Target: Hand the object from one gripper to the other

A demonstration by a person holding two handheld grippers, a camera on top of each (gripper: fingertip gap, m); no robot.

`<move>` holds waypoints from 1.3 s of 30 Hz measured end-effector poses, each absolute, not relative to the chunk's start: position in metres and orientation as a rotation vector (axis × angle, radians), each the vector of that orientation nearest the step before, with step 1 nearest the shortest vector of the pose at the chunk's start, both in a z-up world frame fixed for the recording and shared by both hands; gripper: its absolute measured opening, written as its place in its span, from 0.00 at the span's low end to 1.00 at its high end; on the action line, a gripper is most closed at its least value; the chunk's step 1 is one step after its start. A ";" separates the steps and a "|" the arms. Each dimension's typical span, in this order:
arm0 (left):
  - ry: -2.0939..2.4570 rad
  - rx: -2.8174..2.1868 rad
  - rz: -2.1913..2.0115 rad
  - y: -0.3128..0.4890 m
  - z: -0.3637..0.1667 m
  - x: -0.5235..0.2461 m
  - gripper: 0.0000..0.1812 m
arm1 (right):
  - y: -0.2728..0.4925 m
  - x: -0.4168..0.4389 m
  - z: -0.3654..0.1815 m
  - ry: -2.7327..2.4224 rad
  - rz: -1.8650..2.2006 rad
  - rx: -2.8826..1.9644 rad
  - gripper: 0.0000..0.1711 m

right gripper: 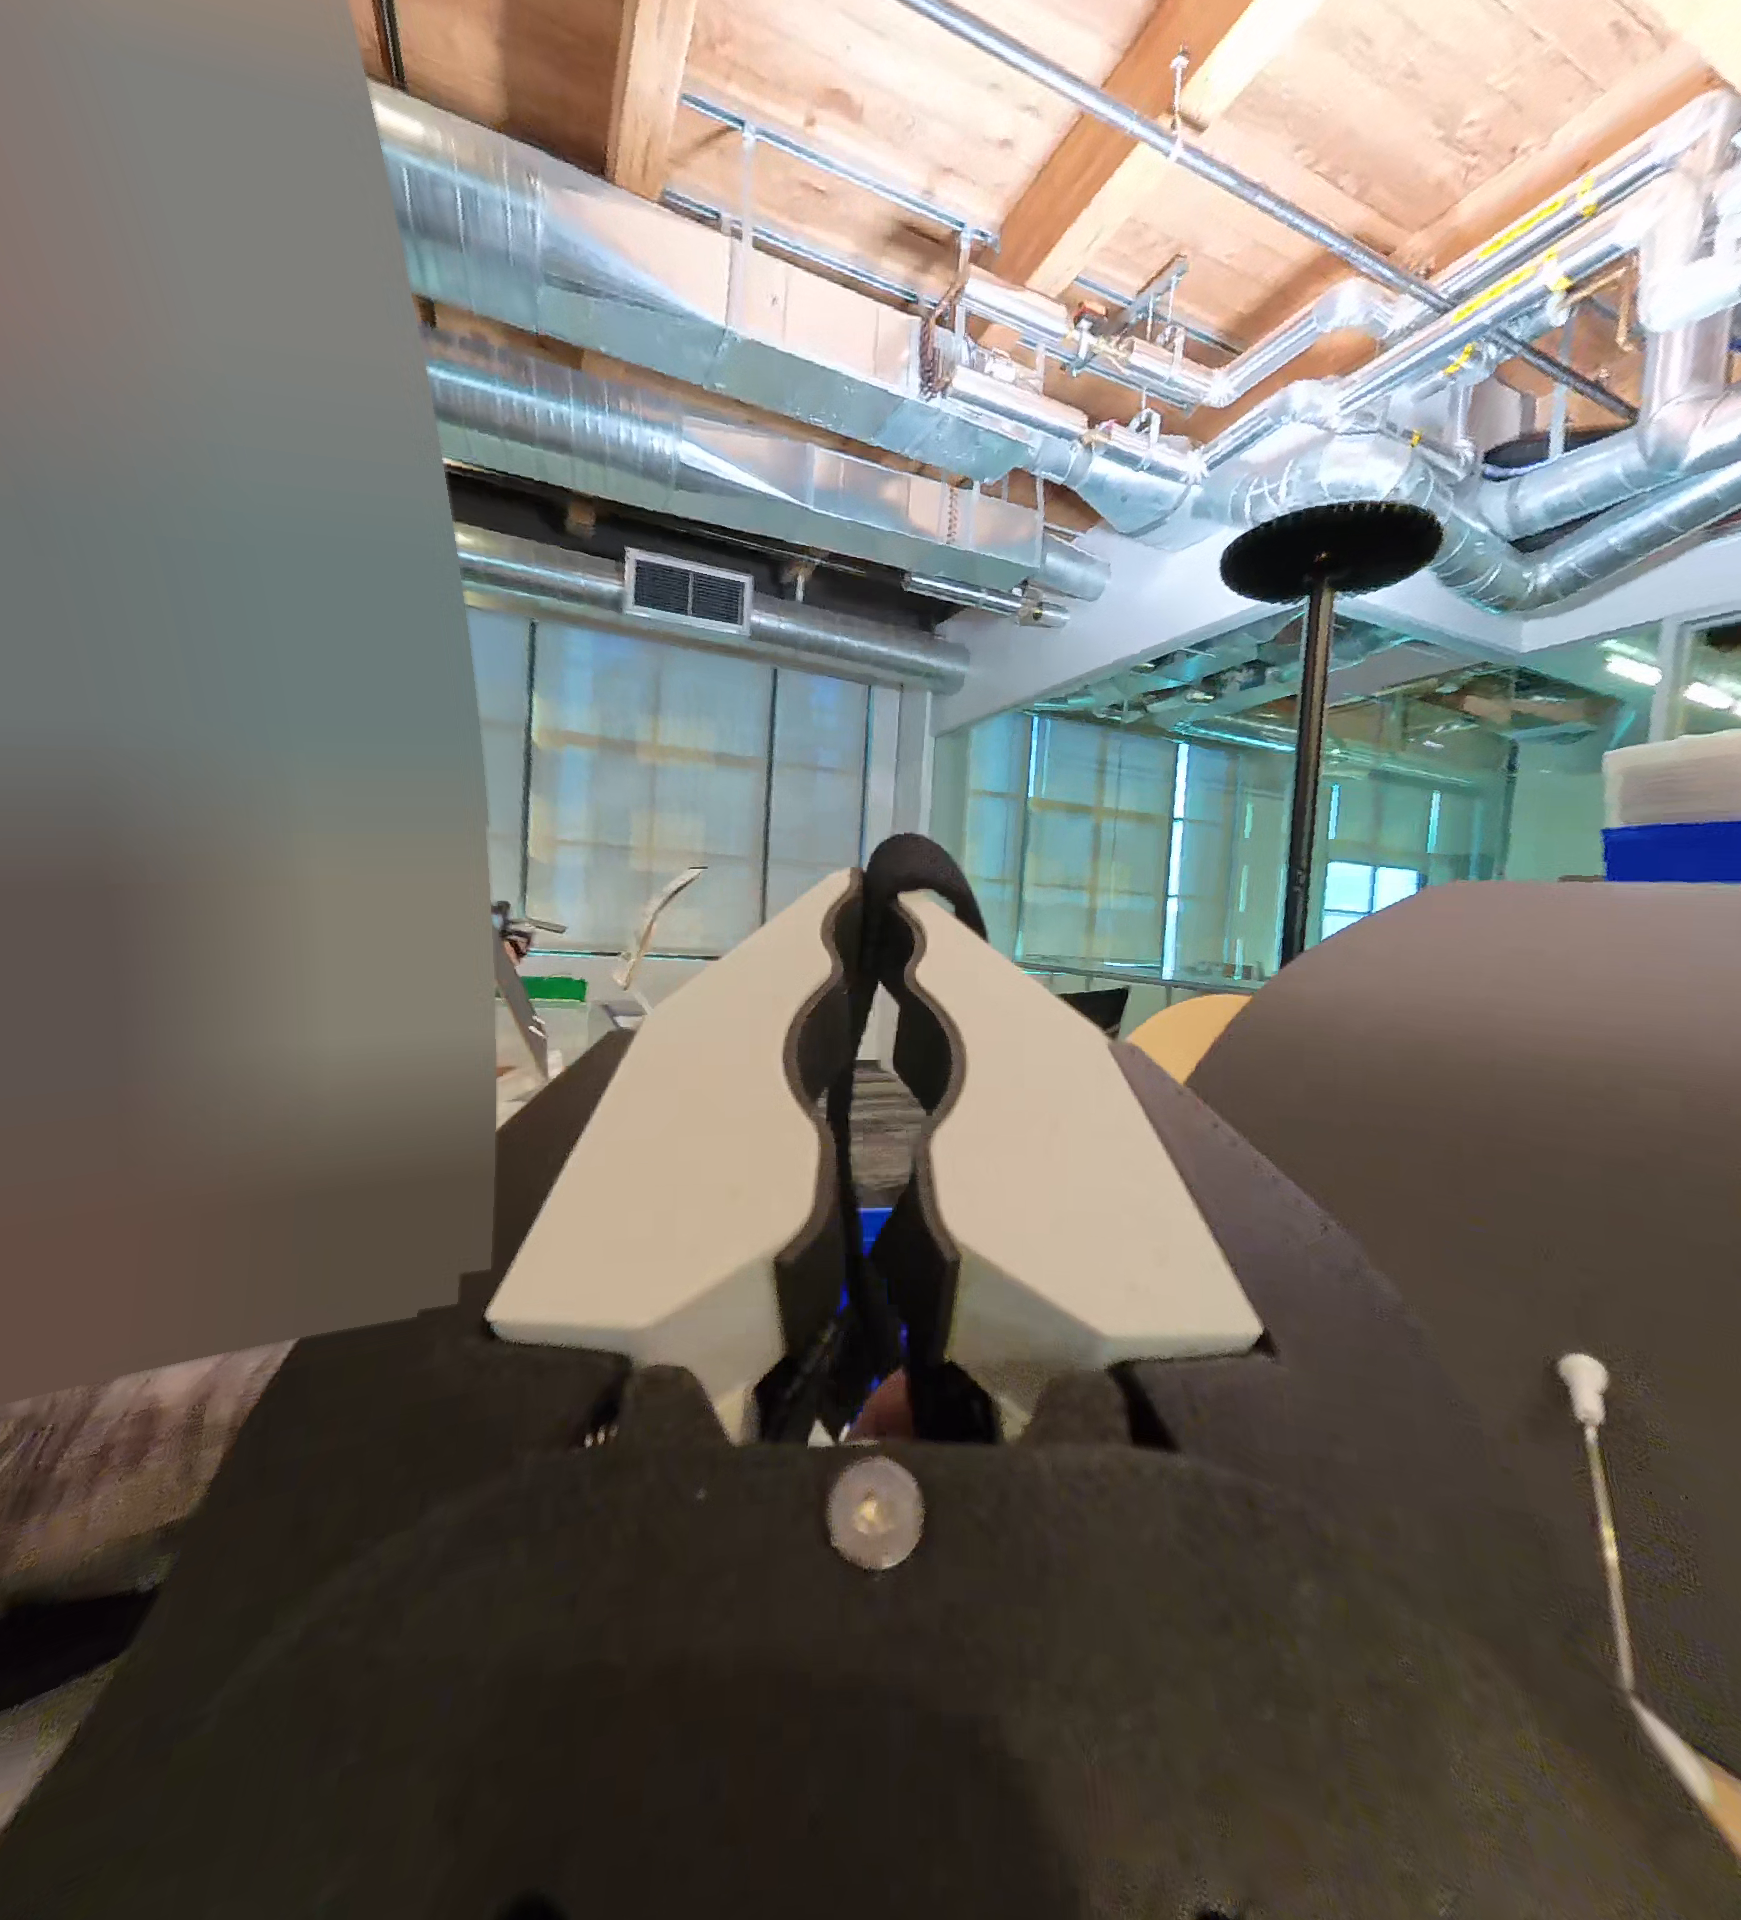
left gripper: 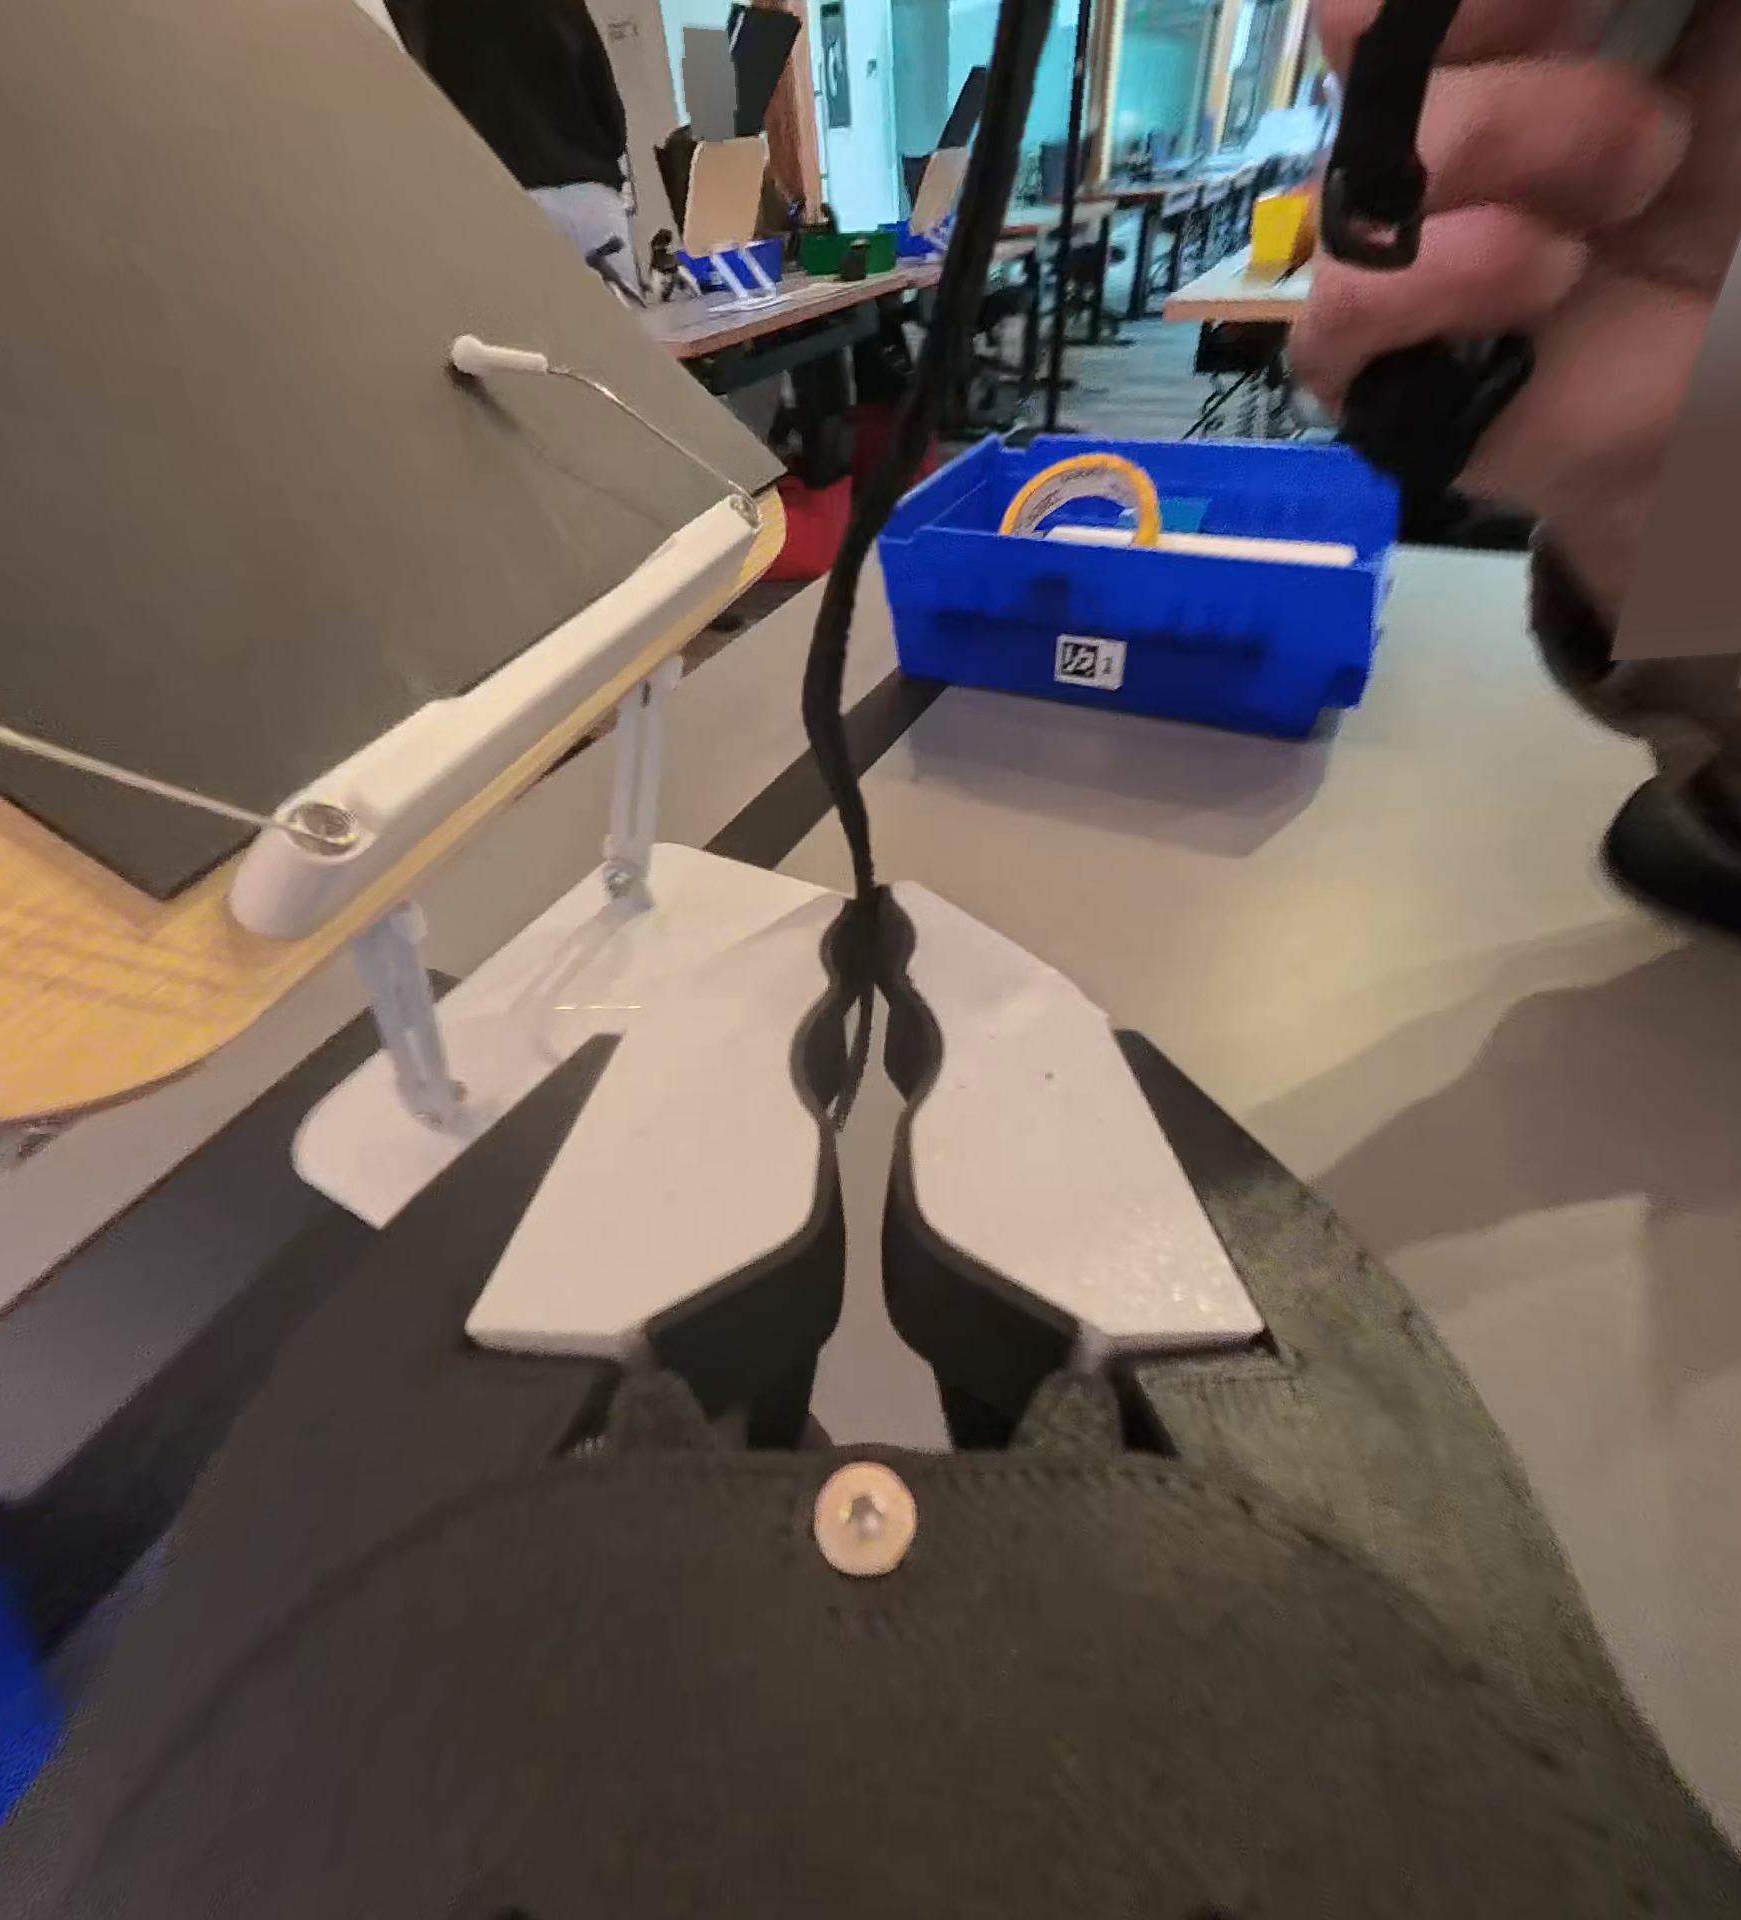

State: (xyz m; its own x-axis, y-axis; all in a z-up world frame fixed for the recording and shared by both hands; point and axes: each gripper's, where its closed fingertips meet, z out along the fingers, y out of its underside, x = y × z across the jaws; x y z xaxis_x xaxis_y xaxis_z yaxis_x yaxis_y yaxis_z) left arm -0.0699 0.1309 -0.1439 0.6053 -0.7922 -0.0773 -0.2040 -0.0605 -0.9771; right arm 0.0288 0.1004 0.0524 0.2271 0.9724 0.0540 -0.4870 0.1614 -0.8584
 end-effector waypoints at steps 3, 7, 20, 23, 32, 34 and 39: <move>0.894 -1.590 -0.503 0.132 -0.148 -0.072 0.00 | 0.101 0.027 0.051 -0.732 1.203 -0.838 0.00; 0.828 -1.593 -0.491 0.141 -0.147 -0.082 0.01 | 0.094 0.032 0.058 -0.748 1.204 -0.828 0.00; 0.903 -1.663 -0.543 0.137 -0.170 -0.066 0.15 | 0.086 0.008 0.044 -0.794 1.356 -0.885 0.00; 0.944 -1.637 -0.548 0.131 -0.163 -0.064 0.27 | 0.091 -0.001 0.033 -0.820 1.346 -0.937 0.00; 1.008 -1.570 -0.505 0.119 -0.149 -0.054 0.30 | 0.078 -0.017 0.023 -0.864 1.434 -0.960 0.00; 1.031 -1.558 -0.506 0.115 -0.149 -0.048 0.31 | 0.073 -0.021 0.022 -0.882 1.442 -0.958 0.00; 1.097 -1.533 -0.617 0.095 -0.154 -0.023 0.33 | 0.062 -0.025 0.023 -0.897 1.506 -0.941 0.00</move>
State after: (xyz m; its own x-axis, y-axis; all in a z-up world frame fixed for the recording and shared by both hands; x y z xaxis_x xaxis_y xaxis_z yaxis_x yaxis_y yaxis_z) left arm -0.0226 0.0952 -0.1537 0.4356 -0.8839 -0.1701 -0.3141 0.0278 -0.9490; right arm -0.0248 0.0618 0.0227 -0.0921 0.9915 -0.0918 -0.3920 -0.1209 -0.9120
